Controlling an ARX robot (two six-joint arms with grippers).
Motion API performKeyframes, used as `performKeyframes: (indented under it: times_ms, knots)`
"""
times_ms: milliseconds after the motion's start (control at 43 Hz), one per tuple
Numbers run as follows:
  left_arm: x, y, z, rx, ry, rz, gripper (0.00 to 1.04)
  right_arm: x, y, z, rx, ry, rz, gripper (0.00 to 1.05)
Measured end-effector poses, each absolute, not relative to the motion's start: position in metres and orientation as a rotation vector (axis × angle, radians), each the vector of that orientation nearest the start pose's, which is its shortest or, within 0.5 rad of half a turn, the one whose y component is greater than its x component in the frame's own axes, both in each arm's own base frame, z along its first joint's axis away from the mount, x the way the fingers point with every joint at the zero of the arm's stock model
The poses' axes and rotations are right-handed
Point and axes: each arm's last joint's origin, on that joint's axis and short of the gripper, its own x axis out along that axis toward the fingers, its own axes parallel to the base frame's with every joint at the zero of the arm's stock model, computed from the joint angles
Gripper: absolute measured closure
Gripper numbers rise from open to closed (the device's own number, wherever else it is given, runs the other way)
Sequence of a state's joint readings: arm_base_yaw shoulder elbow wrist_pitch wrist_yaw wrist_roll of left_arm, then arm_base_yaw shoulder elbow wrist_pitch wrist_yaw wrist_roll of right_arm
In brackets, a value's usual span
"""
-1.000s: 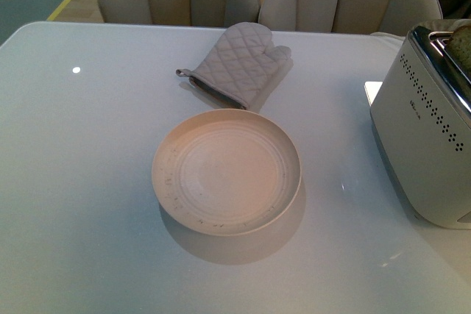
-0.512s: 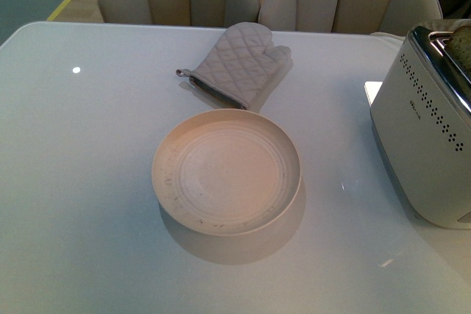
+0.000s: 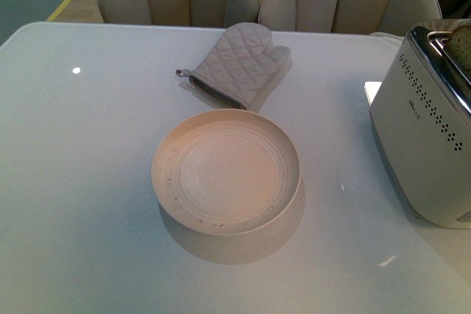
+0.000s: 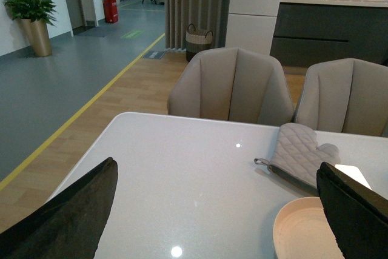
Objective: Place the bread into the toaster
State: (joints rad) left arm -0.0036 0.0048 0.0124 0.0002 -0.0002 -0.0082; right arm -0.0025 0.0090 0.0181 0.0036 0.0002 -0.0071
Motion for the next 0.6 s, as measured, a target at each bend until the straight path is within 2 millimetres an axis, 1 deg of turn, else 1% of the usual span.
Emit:
performKeyframes:
  times_ms: [209, 233, 605]
  knots:
    - [0.0972, -0.0003, 0.1674, -0.008, -0.008, -0.003, 0.07, 0.097, -0.0002, 0.1694, -0.007, -0.014, -0.002, 1.03]
    - [0.0972, -0.0003, 0.1674, -0.008, -0.008, -0.003, 0.07, 0.097, -0.0002, 0.1694, -0.007, -0.014, -0.002, 0.99]
    - [0.0972, -0.0003, 0.1674, -0.008, -0.008, -0.003, 0.07, 0.097, -0.0002, 0.1695, -0.007, -0.015, -0.002, 0.2]
